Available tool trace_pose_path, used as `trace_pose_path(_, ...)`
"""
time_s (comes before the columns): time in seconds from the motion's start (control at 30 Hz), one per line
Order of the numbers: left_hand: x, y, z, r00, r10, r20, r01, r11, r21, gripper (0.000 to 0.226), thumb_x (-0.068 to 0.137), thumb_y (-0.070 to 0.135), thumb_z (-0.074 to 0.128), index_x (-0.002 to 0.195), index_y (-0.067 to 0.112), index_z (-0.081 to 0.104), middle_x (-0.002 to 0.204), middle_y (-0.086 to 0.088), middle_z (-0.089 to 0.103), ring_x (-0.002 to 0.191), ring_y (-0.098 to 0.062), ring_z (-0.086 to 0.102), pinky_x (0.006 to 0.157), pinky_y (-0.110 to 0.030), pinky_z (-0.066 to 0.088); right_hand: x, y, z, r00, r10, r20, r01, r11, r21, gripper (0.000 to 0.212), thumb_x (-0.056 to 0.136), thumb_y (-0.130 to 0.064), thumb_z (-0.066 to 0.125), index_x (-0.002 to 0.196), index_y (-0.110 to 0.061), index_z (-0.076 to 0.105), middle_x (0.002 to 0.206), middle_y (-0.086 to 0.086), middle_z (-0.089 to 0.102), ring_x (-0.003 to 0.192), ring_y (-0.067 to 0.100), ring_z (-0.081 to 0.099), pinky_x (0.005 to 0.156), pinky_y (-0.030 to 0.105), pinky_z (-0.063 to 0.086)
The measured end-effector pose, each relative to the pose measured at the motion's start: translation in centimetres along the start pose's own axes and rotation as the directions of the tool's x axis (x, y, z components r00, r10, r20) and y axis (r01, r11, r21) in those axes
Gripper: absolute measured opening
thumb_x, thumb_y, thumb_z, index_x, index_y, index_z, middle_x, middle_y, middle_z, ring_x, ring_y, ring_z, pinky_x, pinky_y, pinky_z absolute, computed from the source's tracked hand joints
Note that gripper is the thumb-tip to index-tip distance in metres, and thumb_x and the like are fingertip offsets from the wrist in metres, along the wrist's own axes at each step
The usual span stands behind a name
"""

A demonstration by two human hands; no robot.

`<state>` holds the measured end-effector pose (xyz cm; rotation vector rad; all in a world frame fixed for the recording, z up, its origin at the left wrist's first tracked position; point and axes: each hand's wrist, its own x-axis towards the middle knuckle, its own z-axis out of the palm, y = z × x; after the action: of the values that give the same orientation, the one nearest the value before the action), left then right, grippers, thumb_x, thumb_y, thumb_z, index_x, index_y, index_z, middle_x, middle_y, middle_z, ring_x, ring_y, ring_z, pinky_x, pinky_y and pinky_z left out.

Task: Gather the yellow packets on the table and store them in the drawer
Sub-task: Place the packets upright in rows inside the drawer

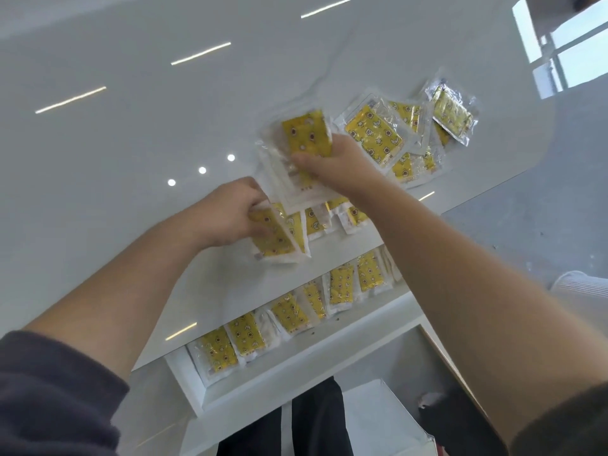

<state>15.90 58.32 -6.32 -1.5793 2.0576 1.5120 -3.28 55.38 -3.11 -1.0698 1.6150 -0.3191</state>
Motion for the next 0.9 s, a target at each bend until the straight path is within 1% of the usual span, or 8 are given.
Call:
trace_pose_path(0.07, 0.5, 0.5, 1.2, 0.996, 0.091, 0.004, -0.09, 0.975, 0.202, 0.041, 0.075, 0.028, 0.079, 0.111, 0.011, 0.069, 0.138, -0.003, 0.041, 0.122, -0.024, 0.042, 0.101, -0.04, 0.041, -1.2, 1.9, -0.7, 0.997, 0.077, 0.008, -0.077, 0.985, 0.155, 0.015, 0.087, -0.025, 0.069, 0.097, -0.015, 0.071, 0.093, 0.005, 0.075, 0.086, 0.021, 0.072, 0.086, 0.042, 0.057)
trace_pose_path(0.17, 0.8, 1.4, 2.7, 0.992, 0.129, -0.014, -0.116, 0.93, 0.348, 0.041, 0.078, 0.031, 0.075, 0.115, 0.013, 0.067, 0.146, -0.004, 0.031, 0.126, -0.027, 0.037, 0.102, -0.04, 0.039, -2.7, 4.5, -1.3, 0.991, 0.134, -0.017, -0.126, 0.962, 0.24, 0.012, 0.087, -0.024, 0.07, 0.096, -0.016, 0.071, 0.095, 0.007, 0.075, 0.089, 0.026, 0.072, 0.089, 0.047, 0.055)
trace_pose_path(0.27, 0.7, 2.3, 3.4, 0.987, 0.131, -0.089, -0.085, 0.911, 0.403, 0.037, 0.082, 0.029, 0.071, 0.114, 0.012, 0.065, 0.138, -0.005, 0.036, 0.119, -0.026, 0.039, 0.098, -0.037, 0.036, -3.8, 6.7, -1.6, 0.987, 0.16, -0.034, -0.142, 0.942, 0.303, 0.016, 0.085, -0.02, 0.072, 0.1, -0.014, 0.07, 0.099, 0.007, 0.075, 0.093, 0.026, 0.071, 0.09, 0.048, 0.055)
trace_pose_path(0.47, 0.5, 2.3, 4.1, 0.978, 0.121, -0.169, -0.028, 0.881, 0.472, 0.04, 0.082, 0.041, 0.07, 0.113, 0.016, 0.063, 0.112, -0.002, 0.047, 0.106, -0.024, 0.043, 0.093, -0.036, 0.032, -4.7, 9.7, -2.3, 0.983, 0.174, -0.049, -0.144, 0.917, 0.372, 0.019, 0.083, -0.022, 0.074, 0.101, -0.016, 0.068, 0.1, 0.004, 0.075, 0.094, 0.023, 0.072, 0.091, 0.048, 0.054)
trace_pose_path(0.57, 0.5, 2.1, 4.0, 0.982, 0.049, -0.183, 0.005, 0.96, 0.28, 0.03, 0.082, 0.035, 0.072, 0.1, 0.013, 0.061, 0.104, -0.001, 0.048, 0.094, -0.026, 0.05, 0.079, -0.032, 0.04, -5.1, 10.6, -2.6, 0.986, 0.164, -0.035, -0.138, 0.91, 0.392, 0.022, 0.085, -0.02, 0.073, 0.106, -0.016, 0.066, 0.103, 0.004, 0.074, 0.096, 0.024, 0.071, 0.092, 0.048, 0.054)
trace_pose_path(0.67, 0.3, 2.4, 3.6, 0.985, 0.02, -0.171, 0.006, 0.989, 0.146, 0.028, 0.081, 0.027, 0.074, 0.085, 0.007, 0.055, 0.087, -0.006, 0.054, 0.077, -0.023, 0.052, 0.059, -0.029, 0.035, -5.5, 11.3, -3.0, 0.987, 0.16, -0.001, -0.144, 0.891, 0.43, 0.021, 0.087, -0.017, 0.07, 0.108, -0.016, 0.065, 0.106, 0.006, 0.073, 0.098, 0.025, 0.07, 0.092, 0.048, 0.053)
trace_pose_path(0.77, 0.0, 2.9, 3.2, 0.987, -0.018, -0.16, 0.017, 1.0, -0.004, 0.03, 0.078, 0.024, 0.077, 0.075, 0.009, 0.052, 0.076, -0.01, 0.058, 0.067, -0.02, 0.05, 0.058, -0.03, 0.036, -6.0, 11.9, -3.4, 0.979, 0.202, 0.039, -0.193, 0.836, 0.514, 0.018, 0.089, -0.013, 0.067, 0.107, -0.011, 0.065, 0.107, 0.01, 0.072, 0.1, 0.027, 0.07, 0.091, 0.044, 0.055)
trace_pose_path(0.9, -0.7, 4.9, 2.6, 0.997, -0.008, -0.08, -0.006, 0.986, -0.166, 0.039, 0.079, 0.019, 0.077, 0.062, 0.025, 0.042, 0.067, 0.006, 0.051, 0.06, -0.008, 0.046, 0.055, -0.024, 0.033, -6.9, 12.5, -4.6, 0.964, 0.232, 0.128, -0.262, 0.762, 0.593, 0.022, 0.091, -0.012, 0.062, 0.113, -0.006, 0.063, 0.106, 0.011, 0.072, 0.096, 0.026, 0.07, 0.084, 0.039, 0.058)
